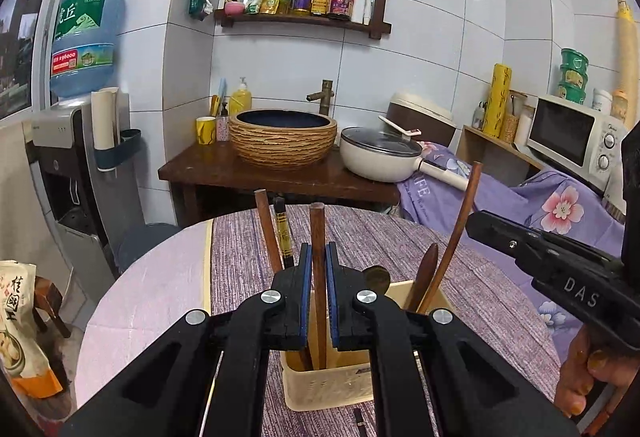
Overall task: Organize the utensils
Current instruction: 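Lower both chopsticks into the holder and open both tools, then withdraw both open tools from the holder back toward the loose utensils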
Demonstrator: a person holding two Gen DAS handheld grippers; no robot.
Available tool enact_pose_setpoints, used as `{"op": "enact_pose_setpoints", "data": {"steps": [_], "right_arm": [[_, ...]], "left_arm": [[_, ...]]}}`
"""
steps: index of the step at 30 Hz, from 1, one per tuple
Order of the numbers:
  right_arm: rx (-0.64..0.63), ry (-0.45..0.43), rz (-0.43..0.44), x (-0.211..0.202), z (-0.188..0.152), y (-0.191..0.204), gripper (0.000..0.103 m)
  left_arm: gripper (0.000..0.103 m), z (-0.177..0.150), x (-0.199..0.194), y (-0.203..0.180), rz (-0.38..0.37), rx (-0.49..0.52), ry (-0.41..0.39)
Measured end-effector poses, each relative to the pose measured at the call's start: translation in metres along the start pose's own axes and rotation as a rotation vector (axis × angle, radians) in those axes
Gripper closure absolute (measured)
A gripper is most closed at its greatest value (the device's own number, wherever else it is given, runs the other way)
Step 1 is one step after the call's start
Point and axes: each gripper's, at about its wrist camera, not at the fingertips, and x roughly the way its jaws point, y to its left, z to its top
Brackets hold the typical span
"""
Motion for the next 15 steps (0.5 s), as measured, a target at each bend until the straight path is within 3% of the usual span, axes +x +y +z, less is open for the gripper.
{"op": "enact_pose_setpoints", "data": {"steps": [3, 5, 7, 8, 9, 15], "right_arm": [[-0.007, 0.000, -0.004, 0.002, -0.003, 0.000, 0.095], [-0.014, -0.009, -0.008, 0.001, -0.005, 0.001, 0.093], [-0.024, -0.024, -0.020, -0.003, -0.007, 0.002, 0.076], [-0.026, -0.033, -0.023, -0.006, -0.008, 0.001, 0.058], [-0.023, -0.049, -0.026, -0.009, -0.010, 0.000, 0.052], [-0.018, -0.074, -0.036, -0.032, -0.020, -0.003, 0.047]], "left_arm": [[0.085, -0.001, -0.001, 0.002, -0.011, -0.009, 0.000], [0.057, -0.001, -0.006, 0.001, -0.007, -0.011, -0.022], [0.051, -0.002, -0.015, 0.003, -0.004, -0.015, -0.052], [0.049, -0.003, -0.019, 0.003, -0.004, -0.013, -0.061], [0.048, -0.004, -0.024, 0.003, -0.005, -0.009, -0.069], [0.027, -0.018, -0.053, 0.005, 0.048, 0.009, -0.131]]}}
